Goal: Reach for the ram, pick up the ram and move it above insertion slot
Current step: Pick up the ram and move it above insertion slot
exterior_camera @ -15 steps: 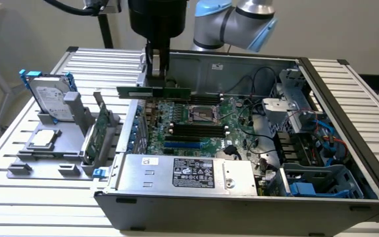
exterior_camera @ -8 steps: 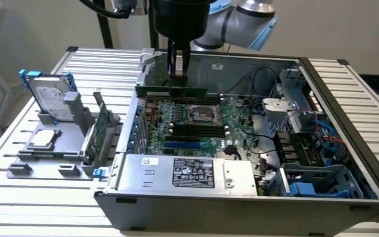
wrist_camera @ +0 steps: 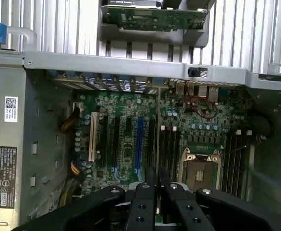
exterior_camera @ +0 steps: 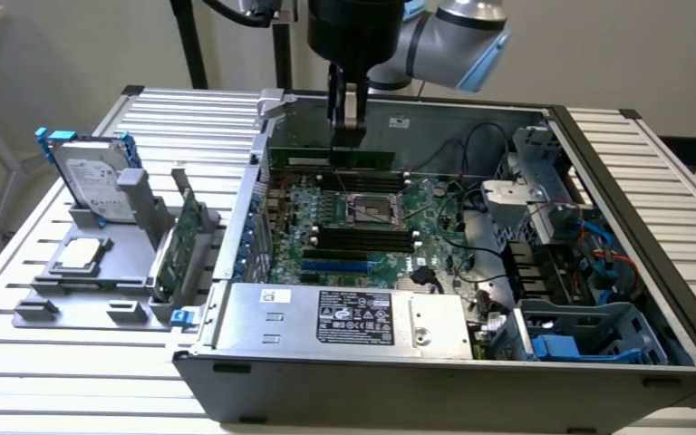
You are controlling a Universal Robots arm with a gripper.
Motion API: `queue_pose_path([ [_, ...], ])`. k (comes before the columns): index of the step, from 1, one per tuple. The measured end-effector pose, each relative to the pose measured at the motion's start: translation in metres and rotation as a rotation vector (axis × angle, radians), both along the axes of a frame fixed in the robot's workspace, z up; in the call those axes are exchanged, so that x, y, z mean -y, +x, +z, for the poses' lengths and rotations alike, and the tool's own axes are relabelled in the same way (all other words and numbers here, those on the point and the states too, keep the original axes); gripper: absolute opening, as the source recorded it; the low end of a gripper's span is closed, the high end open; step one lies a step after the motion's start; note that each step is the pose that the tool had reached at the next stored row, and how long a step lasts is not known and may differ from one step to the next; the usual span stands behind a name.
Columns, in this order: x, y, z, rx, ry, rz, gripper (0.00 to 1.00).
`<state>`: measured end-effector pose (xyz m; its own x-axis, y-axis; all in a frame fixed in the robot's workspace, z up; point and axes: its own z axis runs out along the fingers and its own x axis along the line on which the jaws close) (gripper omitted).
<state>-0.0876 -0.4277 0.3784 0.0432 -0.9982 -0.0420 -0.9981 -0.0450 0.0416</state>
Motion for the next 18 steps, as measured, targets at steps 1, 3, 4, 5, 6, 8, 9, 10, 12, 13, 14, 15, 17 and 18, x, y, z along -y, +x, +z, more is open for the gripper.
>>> queue_pose_path([
  [1,-0.0030,0.002,-0.0004,-0.0001,0.0000,0.000,0.14],
  [3,-0.0089,0.005,-0.0012,0.0000,0.0000,0.000,0.14],
  [4,-0.0115,0.007,-0.0017,0.0000,0.0000,0.000,0.14],
  [5,-0.0134,0.010,-0.0020,0.0000,0.0000,0.000,0.14],
  [6,-0.0146,0.013,-0.0023,0.0000,0.0000,0.000,0.14],
  [8,-0.0154,0.022,-0.0025,0.0000,0.0001,0.000,0.14],
  [9,-0.0154,0.027,-0.0025,0.0000,0.0000,0.000,0.14],
  [10,-0.0153,0.031,-0.0025,-0.0001,0.0000,0.000,0.14],
  [12,-0.0149,0.037,-0.0026,-0.0002,0.0000,0.000,0.14],
  [13,-0.0146,0.038,-0.0026,-0.0003,0.0001,0.000,0.14],
  [14,-0.0144,0.039,-0.0027,-0.0004,0.0004,-0.001,0.14],
  [15,-0.0140,0.040,-0.0027,-0.0005,0.0006,-0.001,0.14],
  [17,-0.0133,0.042,-0.0027,-0.0011,0.0008,-0.002,0.14],
  [18,-0.0130,0.042,-0.0027,-0.0018,0.0010,-0.003,0.14],
])
